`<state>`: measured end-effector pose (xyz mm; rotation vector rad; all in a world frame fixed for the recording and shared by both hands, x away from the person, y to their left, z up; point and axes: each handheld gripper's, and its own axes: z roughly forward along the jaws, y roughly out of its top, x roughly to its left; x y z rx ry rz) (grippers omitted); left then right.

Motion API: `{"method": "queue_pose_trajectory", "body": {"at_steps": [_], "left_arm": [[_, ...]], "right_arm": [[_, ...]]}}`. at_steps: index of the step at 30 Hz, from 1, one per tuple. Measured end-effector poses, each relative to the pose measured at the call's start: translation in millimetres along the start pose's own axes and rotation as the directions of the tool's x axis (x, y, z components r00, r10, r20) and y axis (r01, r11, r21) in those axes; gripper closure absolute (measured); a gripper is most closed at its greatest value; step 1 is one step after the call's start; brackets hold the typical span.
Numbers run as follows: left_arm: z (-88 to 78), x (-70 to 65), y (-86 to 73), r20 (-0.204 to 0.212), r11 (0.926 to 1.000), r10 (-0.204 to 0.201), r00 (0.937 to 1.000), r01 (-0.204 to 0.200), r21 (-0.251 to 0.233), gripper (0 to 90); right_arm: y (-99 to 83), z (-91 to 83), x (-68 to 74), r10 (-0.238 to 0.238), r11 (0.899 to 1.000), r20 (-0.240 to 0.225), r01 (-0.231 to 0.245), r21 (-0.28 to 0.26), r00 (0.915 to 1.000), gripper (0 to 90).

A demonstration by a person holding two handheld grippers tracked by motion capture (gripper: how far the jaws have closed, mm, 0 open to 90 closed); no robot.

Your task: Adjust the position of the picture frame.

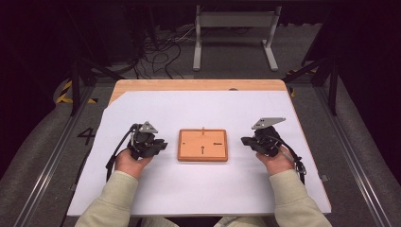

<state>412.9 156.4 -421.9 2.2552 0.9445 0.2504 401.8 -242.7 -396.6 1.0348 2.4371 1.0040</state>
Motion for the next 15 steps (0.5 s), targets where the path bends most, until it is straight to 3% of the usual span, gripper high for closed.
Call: {"method": "queue_pose_trajectory", "body": {"at_steps": [9,12,14,15], "left_arm": [[18.8,-6.7,2.9,0.054,0.9987,0.005,0.9986,-0.007,0.051,86.2],[29.7,-13.9,5.1,0.087,0.9941,0.038,0.9955,-0.047,0.098,88.1],[32.3,-16.5,5.7,0.095,0.9928,0.036,0.9948,-0.046,0.111,89.3],[34.0,-17.8,6.8,0.08,0.9903,0.056,0.9952,-0.066,0.122,89.3]], "right_arm": [[-6.4,-2.0,-2.2,-0.003,1.0,0.016,0.003,0.011,0.9999,90.0],[-7.3,-1.0,0.8,-0.017,1.0,0.018,0.017,0.021,0.9997,90.0],[-8.2,-2.4,1.9,-0.018,1.0,0.012,0.018,0.017,0.9998,90.0],[-8.2,-2.4,1.9,-0.018,1.0,0.012,0.018,0.017,0.9998,90.0]]}}
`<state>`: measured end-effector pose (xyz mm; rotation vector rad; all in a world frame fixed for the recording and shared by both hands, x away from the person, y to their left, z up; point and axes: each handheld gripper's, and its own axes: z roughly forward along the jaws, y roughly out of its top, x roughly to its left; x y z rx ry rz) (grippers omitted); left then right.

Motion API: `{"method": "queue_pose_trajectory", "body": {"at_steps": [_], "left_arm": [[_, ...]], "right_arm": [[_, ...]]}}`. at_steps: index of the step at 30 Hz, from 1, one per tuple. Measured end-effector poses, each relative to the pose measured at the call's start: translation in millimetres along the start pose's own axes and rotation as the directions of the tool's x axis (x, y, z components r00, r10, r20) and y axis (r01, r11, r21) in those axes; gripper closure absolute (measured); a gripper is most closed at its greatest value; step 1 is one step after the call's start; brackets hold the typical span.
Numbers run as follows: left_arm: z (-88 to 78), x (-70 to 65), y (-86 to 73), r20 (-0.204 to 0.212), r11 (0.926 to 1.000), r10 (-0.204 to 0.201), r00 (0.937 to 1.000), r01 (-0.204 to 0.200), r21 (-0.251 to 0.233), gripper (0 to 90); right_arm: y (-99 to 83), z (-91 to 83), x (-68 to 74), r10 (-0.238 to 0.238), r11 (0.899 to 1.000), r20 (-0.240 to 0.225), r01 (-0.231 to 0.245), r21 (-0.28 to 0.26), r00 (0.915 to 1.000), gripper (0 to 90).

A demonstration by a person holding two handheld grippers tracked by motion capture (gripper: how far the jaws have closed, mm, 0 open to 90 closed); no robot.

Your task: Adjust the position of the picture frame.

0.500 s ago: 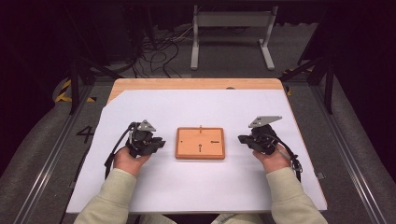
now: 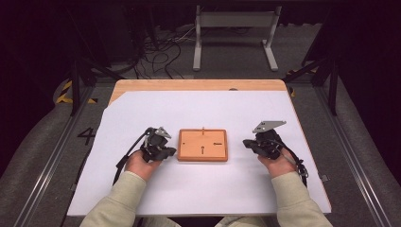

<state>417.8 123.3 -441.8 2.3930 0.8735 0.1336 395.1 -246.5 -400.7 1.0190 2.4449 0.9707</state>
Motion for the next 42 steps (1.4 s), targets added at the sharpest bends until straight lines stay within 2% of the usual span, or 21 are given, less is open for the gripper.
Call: {"method": "queue_pose_trajectory", "body": {"at_steps": [2,4,5,7,10,11,16,22,24,26,27,29,30,32,34,35,36,37,38,39,42], "left_arm": [[2.1,1.8,0.0,0.018,0.9997,-0.021,0.9996,0.02,0.013,89.4],[2.6,2.0,-0.3,0.021,0.9997,-0.018,0.9996,0.018,0.014,89.5],[2.8,0.6,0.0,0.037,0.9996,-0.022,0.9991,0.021,0.018,89.5],[5.4,-4.7,1.9,0.074,0.9998,0.005,0.9973,-0.007,0.019,89.5],[9.9,-19.1,7.8,0.077,0.9978,0.058,0.9954,-0.061,0.026,89.5],[11.0,-22.6,8.8,0.081,0.9979,0.056,0.9952,-0.058,0.03,89.4],[19.3,-40.4,18.2,0.114,0.9944,0.098,0.9886,-0.102,0.027,89.4],[22.1,-47.1,22.9,0.132,0.9884,0.143,0.9809,-0.148,0.032,89.3],[13.2,-40.3,24.7,0.114,0.9923,0.122,0.986,-0.124,0.005,89.4],[0.9,-27.0,28.3,0.093,0.9958,0.075,0.9928,-0.07,-0.059,89.5],[-4.0,-21.0,30.2,0.074,0.9944,0.051,0.9959,-0.044,-0.096,89.5],[-12.1,-5.0,31.9,0.054,0.9803,-0.028,0.9981,0.038,-0.194,89.4],[-12.1,-5.0,31.9,0.054,0.9803,-0.028,0.9981,0.038,-0.194,89.5],[-13.5,7.1,34.4,0.038,0.9671,-0.085,0.9957,0.092,-0.237,89.5],[-12.2,14.0,38.8,0.019,0.9608,-0.106,0.9942,0.107,-0.256,89.5],[-10.2,16.9,41.1,0.011,0.9541,-0.12,0.9927,0.118,-0.275,89.5],[-7.6,20.5,44.3,0.019,0.9521,-0.132,0.991,0.132,-0.276,89.5],[-1.7,24.2,51.2,0.009,0.9573,-0.122,0.9925,0.12,-0.263,89.5],[-1.7,24.2,51.2,0.009,0.9573,-0.122,0.9925,0.12,-0.263,89.5],[1.6,24.6,52.6,0.015,0.952,-0.124,0.9922,0.123,-0.28,89.5],[10.6,27.6,53.5,0.014,0.9575,-0.116,0.9932,0.115,-0.265,89.5]], "right_arm": [[-1.5,-3.2,0.3,0.004,1.0,0.004,-0.004,-0.009,1.0,89.9],[-2.7,-4.9,-0.3,0.009,1.0,0.003,-0.009,-0.011,1.0,89.9],[-3.3,-5.3,-0.7,0.011,1.0,0.004,-0.011,-0.011,0.9999,89.9],[-4.2,-6.1,-1.2,0.013,1.0,0.005,-0.013,-0.01,0.9999,89.9],[-5.3,-7.0,-1.6,0.014,1.0,0.009,-0.014,-0.01,0.9999,90.0],[-6.1,-7.9,-1.9,0.018,1.0,0.01,-0.018,-0.008,0.9998,90.0],[-9.5,-10.4,-3.9,0.025,1.0,0.016,-0.024,-0.011,0.9996,90.0],[-13.3,-13.1,-5.1,0.035,0.999,0.023,-0.035,-0.009,0.9991,90.0],[-14.4,-14.7,-5.5,0.038,0.999,0.026,-0.038,-0.009,0.9989,90.0],[-15.5,-16.4,-5.7,0.04,0.999,0.031,-0.039,-0.016,0.9987,90.0],[-16.1,-16.7,-5.9,0.041,0.999,0.03,-0.041,-0.015,0.9987,90.0],[-18.1,-16.4,-5.5,0.049,0.999,0.033,-0.049,-0.007,0.9982,90.0],[-18.1,-16.4,-5.5,0.049,0.999,0.033,-0.049,-0.007,0.9982,90.0],[-20.1,-17.3,-5.0,0.049,0.999,0.037,-0.049,-0.003,0.9981,90.0],[-21.4,-19.3,-3.6,0.053,0.999,0.036,-0.053,-0.003,0.9979,90.0],[-21.9,-20.0,-3.3,0.052,0.999,0.037,-0.052,-0.005,0.998,90.0],[-22.6,-21.0,-2.9,0.052,0.999,0.036,-0.052,-0.006,0.998,90.0],[-24.0,-22.3,-2.2,0.055,0.999,0.033,-0.054,-0.006,0.998,90.0],[-24.0,-22.3,-2.2,0.055,0.999,0.033,-0.054,-0.006,0.998,90.0],[-24.7,-22.5,-1.7,0.056,0.998,0.033,-0.056,-0.005,0.9979,90.0],[-27.2,-24.1,2.2,0.051,0.999,0.016,-0.051,-0.001,0.9986,90.0]]}}
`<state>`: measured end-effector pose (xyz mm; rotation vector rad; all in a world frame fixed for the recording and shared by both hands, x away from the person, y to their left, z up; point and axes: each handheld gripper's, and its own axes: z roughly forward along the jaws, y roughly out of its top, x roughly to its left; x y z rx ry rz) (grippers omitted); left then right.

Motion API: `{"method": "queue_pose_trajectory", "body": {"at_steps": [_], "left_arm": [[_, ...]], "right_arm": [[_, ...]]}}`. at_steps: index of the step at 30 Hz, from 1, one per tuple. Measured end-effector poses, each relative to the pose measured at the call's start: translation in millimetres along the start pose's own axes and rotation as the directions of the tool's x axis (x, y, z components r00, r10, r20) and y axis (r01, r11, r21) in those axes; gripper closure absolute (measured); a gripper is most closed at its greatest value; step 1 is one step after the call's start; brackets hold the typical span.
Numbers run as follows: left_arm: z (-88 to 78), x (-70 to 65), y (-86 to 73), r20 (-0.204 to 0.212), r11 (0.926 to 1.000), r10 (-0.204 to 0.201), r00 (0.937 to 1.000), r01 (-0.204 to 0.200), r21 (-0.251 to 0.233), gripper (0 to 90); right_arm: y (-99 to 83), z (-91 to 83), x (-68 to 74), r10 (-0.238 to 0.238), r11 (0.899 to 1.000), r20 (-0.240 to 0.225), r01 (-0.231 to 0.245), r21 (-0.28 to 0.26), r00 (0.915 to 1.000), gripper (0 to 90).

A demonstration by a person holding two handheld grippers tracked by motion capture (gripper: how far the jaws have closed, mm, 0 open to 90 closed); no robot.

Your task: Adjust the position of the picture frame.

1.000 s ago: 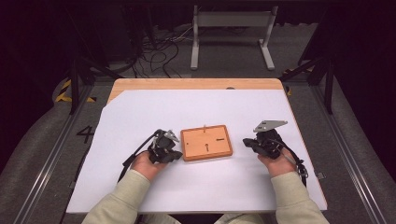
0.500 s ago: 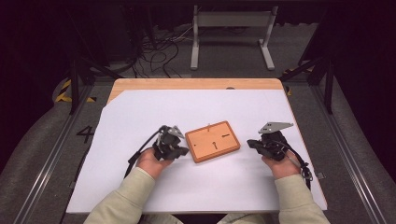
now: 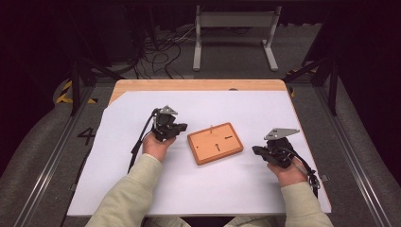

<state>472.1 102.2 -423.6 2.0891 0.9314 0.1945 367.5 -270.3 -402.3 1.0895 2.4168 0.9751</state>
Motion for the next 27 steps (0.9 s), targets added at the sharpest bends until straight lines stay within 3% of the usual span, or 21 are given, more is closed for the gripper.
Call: {"method": "queue_pose_trajectory", "body": {"at_steps": [8,13,16,17,18,22,27], "left_arm": [[20.8,12.3,-7.0,0.015,0.9986,-0.046,0.9988,0.046,0.025,89.5],[33.7,15.9,-8.2,0.033,0.9969,-0.075,0.9966,0.075,0.024,89.5],[37.0,16.0,-8.2,0.035,0.9967,-0.069,0.997,0.068,0.046,89.5],[39.0,15.3,-6.4,0.046,0.9942,-0.074,0.9962,0.07,0.081,89.5],[42.1,13.9,-4.4,0.065,0.9938,-0.055,0.9964,0.048,0.1,89.5],[42.1,11.3,-3.1,0.053,0.9927,-0.051,0.9973,0.045,0.112,89.6],[40.6,13.5,-5.4,0.102,0.9923,-0.039,0.994,0.026,0.121,89.7]], "right_arm": [[-4.8,-7.9,17.5,-0.039,0.999,-0.026,0.039,-0.004,0.9989,90.0],[-9.5,-15.4,21.0,-0.045,0.999,-0.029,0.045,-0.024,0.9986,90.0],[-12.9,-16.8,20.0,-0.039,0.999,-0.031,0.038,-0.019,0.9988,90.0],[-14.0,-17.4,19.2,-0.036,0.999,-0.032,0.035,-0.018,0.9988,90.0],[-15.8,-18.7,17.4,-0.03,0.999,-0.032,0.029,-0.02,0.999,90.0],[-17.0,-19.8,16.3,-0.023,0.999,-0.031,0.022,-0.023,0.9993,90.0],[-15.9,-18.9,17.0,-0.028,0.999,-0.036,0.027,-0.02,0.999,90.0]]}}
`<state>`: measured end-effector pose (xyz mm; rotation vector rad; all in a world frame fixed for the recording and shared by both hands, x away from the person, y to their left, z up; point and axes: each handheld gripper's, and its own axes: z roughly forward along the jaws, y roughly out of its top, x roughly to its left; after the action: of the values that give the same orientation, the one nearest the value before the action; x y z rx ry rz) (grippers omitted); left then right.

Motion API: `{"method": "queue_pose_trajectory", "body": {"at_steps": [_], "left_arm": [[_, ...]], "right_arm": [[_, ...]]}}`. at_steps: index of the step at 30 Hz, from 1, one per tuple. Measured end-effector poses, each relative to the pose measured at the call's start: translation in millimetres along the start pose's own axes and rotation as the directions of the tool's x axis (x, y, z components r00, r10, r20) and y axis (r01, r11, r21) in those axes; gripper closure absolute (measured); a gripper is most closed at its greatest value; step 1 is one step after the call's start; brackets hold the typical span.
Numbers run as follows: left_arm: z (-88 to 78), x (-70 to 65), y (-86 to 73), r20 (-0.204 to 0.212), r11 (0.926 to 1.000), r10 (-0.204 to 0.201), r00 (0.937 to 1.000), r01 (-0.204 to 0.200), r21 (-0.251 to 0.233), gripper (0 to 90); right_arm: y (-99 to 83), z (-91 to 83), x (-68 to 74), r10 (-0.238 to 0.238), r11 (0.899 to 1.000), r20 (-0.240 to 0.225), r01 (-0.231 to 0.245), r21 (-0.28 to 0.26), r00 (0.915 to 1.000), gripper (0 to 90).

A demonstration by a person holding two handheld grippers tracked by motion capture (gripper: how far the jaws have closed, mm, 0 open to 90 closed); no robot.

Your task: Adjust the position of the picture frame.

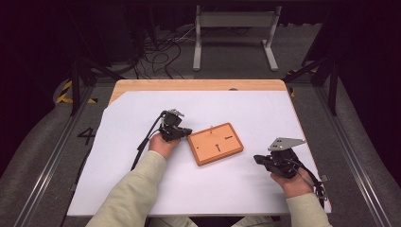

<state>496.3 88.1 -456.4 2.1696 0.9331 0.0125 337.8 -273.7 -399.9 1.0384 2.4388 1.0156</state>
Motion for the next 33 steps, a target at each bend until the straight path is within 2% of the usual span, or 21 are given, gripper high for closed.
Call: {"method": "queue_pose_trajectory", "body": {"at_steps": [3,5,6,9,12,13,18,22,23,24,25,26,28,29,31,33], "left_arm": [[-1.1,-3.2,-1.4,0.032,0.9995,0.022,0.9992,-0.023,0.022,89.8],[-3.4,-7.4,-3.0,0.05,0.997,0.055,0.9972,-0.058,0.052,89.7],[-4.7,-10.5,-4.4,0.061,0.9958,0.057,0.9965,-0.062,0.067,89.8],[-8.5,-18.8,-8.8,0.084,0.9899,0.089,0.9925,-0.097,0.103,89.7],[-11.2,-30.6,-13.2,0.097,0.9832,0.101,0.9901,-0.115,0.142,89.8],[-11.6,-34.9,-14.3,0.104,0.9794,0.119,0.9875,-0.134,0.152,89.8],[-14.1,-55.0,-22.5,0.139,0.9657,0.141,0.9803,-0.167,0.199,89.8],[-15.0,-75.4,-29.1,0.16,0.9466,0.196,0.9675,-0.229,0.227,89.8],[-15.0,-75.4,-29.1,0.16,0.9466,0.196,0.9675,-0.229,0.227,89.8],[-14.9,-84.1,-31.4,0.177,0.9361,0.221,0.9591,-0.259,0.238,89.8],[-15.3,-88.8,-32.1,0.193,0.9213,0.247,0.9496,-0.292,0.257,89.8],[-14.5,-95.6,-34.2,0.211,0.9118,0.266,0.9404,-0.317,0.261,89.7],[-13.6,-107.4,-37.1,0.226,0.899,0.294,0.9288,-0.349,0.265,89.7],[-13.6,-107.4,-37.1,0.226,0.899,0.294,0.9288,-0.349,0.265,89.7],[-13.3,-112.8,-37.9,0.237,0.8896,0.307,0.9217,-0.366,0.273,89.7],[-13.9,-110.9,-37.7,0.242,0.8912,0.302,0.9222,-0.363,0.272,89.6]], "right_arm": [[0.2,-0.7,-1.0,0.002,1.0,0.002,-0.002,-0.001,1.0,90.0],[0.0,-1.3,-3.2,0.008,1.0,0.003,-0.008,-0.004,1.0,90.0],[0.0,-1.6,-4.2,0.011,1.0,0.005,-0.011,-0.003,0.9999,90.0],[-0.2,-2.1,-6.8,0.017,1.0,0.01,-0.017,0.0,0.9998,90.0],[0.1,-3.0,-10.1,0.022,1.0,0.016,-0.022,-0.003,0.9996,90.0],[0.3,-3.3,-11.0,0.023,1.0,0.015,-0.023,-0.003,0.9996,90.0],[0.9,-3.9,-15.6,0.035,0.999,0.031,-0.035,0.002,0.9989,90.0],[1.3,-2.3,-19.4,0.047,0.999,0.042,-0.048,0.012,0.998,90.0],[1.3,-2.3,-19.4,0.047,0.999,0.042,-0.048,0.012,0.998,90.0],[1.5,-1.9,-19.7,0.051,0.999,0.046,-0.052,0.014,0.9976,90.0],[1.9,-1.0,-20.5,0.051,0.998,0.05,-0.052,0.02,0.9975,90.0],[2.0,-0.3,-20.6,0.057,0.998,0.052,-0.058,0.023,0.997,90.0],[2.3,1.6,-21.7,0.061,0.997,0.058,-0.063,0.033,0.9964,90.0],[2.3,1.6,-21.7,0.061,0.997,0.058,-0.063,0.033,0.9964,90.0],[2.1,5.0,-22.4,0.066,0.997,0.067,-0.069,0.038,0.9955,90.0],[2.0,7.4,-22.8,0.09,0.995,0.082,-0.093,0.031,0.9926,90.0]]}}
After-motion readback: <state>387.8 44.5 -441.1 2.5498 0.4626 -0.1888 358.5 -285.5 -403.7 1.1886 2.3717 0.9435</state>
